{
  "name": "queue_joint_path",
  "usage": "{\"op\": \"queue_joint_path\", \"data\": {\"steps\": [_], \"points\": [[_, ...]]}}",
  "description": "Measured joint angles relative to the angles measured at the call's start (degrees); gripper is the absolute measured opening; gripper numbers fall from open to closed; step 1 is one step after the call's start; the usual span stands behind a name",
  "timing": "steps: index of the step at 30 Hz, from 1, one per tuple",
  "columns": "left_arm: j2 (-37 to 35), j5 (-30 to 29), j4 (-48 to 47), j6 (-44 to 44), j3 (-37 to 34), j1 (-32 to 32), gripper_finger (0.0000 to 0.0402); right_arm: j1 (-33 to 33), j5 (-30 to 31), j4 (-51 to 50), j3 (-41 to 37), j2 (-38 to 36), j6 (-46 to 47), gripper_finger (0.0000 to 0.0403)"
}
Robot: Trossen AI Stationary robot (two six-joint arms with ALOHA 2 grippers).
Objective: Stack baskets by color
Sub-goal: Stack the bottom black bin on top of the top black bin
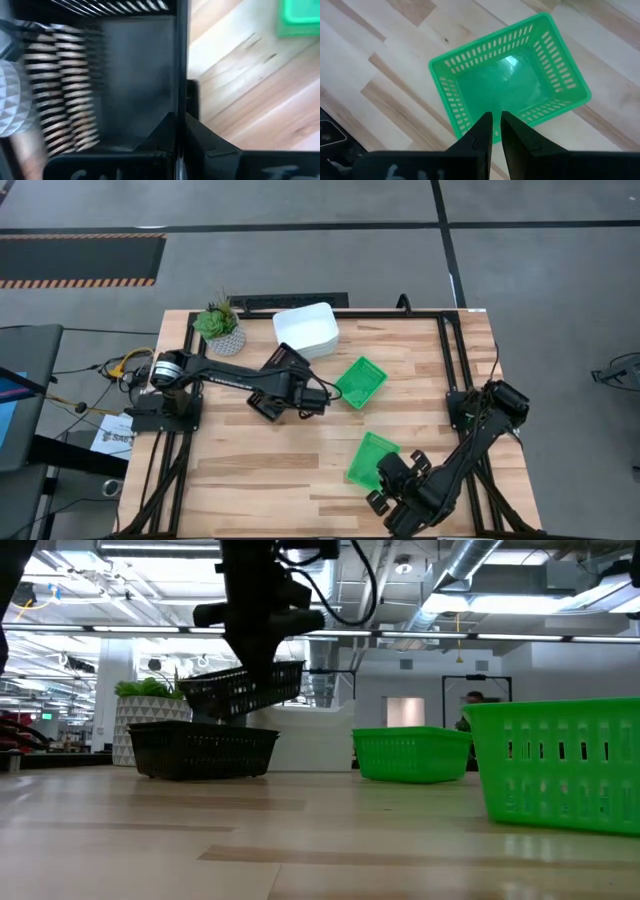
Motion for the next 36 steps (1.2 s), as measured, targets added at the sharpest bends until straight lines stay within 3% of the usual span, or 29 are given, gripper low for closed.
{"op": "queue_joint_path", "data": {"steps": [18, 36], "points": [[0.6, 2.8, -3.9, -8.5, 0.1, -5.2, 0.0, -0.2, 0.0, 0.7, 0.0, 0.0, -0.5, 0.0063], [0.6, 3.9, -5.3, -11.0, -0.1, -6.6, 0.0, -0.1, 0.0, 0.8, 0.0, 0.0, -1.8, 0.0063]]}}
